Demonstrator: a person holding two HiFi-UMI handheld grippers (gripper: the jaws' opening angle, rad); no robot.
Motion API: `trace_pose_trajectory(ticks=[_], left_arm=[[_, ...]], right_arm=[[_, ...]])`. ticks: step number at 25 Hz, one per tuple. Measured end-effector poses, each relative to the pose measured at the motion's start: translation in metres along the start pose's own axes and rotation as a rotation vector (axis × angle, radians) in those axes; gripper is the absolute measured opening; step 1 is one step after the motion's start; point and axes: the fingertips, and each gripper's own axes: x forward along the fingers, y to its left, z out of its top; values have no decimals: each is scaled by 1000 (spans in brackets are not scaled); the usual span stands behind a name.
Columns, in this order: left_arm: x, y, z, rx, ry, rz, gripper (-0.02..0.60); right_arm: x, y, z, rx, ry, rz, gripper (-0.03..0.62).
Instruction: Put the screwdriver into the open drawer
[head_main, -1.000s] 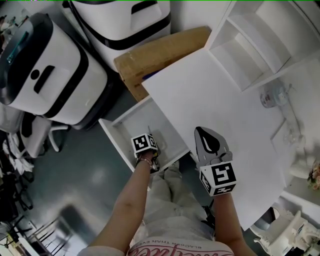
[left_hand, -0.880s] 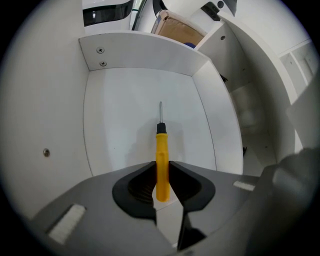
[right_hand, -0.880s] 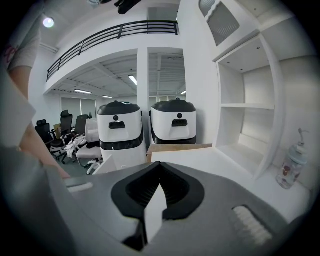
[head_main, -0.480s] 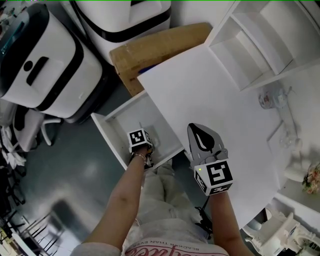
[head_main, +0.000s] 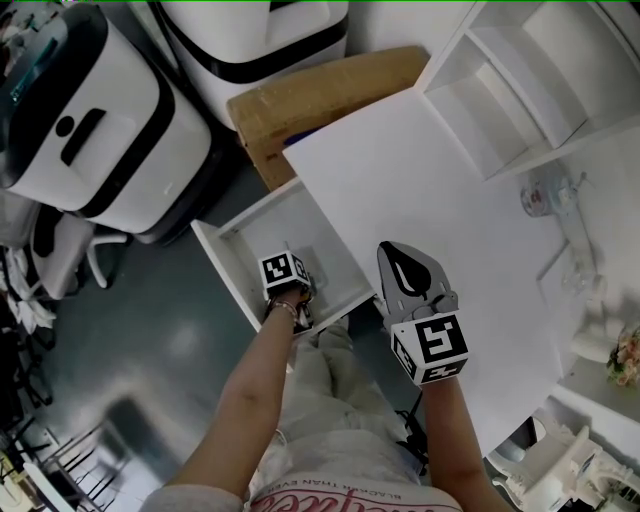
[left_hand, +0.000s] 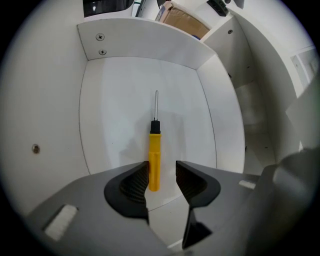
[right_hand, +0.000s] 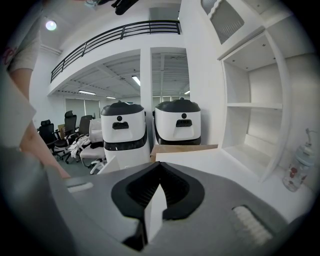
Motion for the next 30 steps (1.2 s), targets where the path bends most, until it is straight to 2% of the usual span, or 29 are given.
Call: trace_pose_trajectory(ticks=[5,16,20,25,30], left_arm=[[-15,-11,9,-7,-32,-30,201],[-62,-33,21,43,-98,-79,201],[-84,-40,25,90,-141,-91,199],[-109,-50,25,164,-192,-106,178],[-129,-53,26,179,-237,-133,162]], right_arm=[[-5,-2,10,-2,-17,-7,2],[-23,-9,31,6,-64,-53,2],[-27,-14,42,11,-91,-77,2],[-32,-9,55,-39,-107,-88,2],[-37,-3,70,-59,-138,-82,2]])
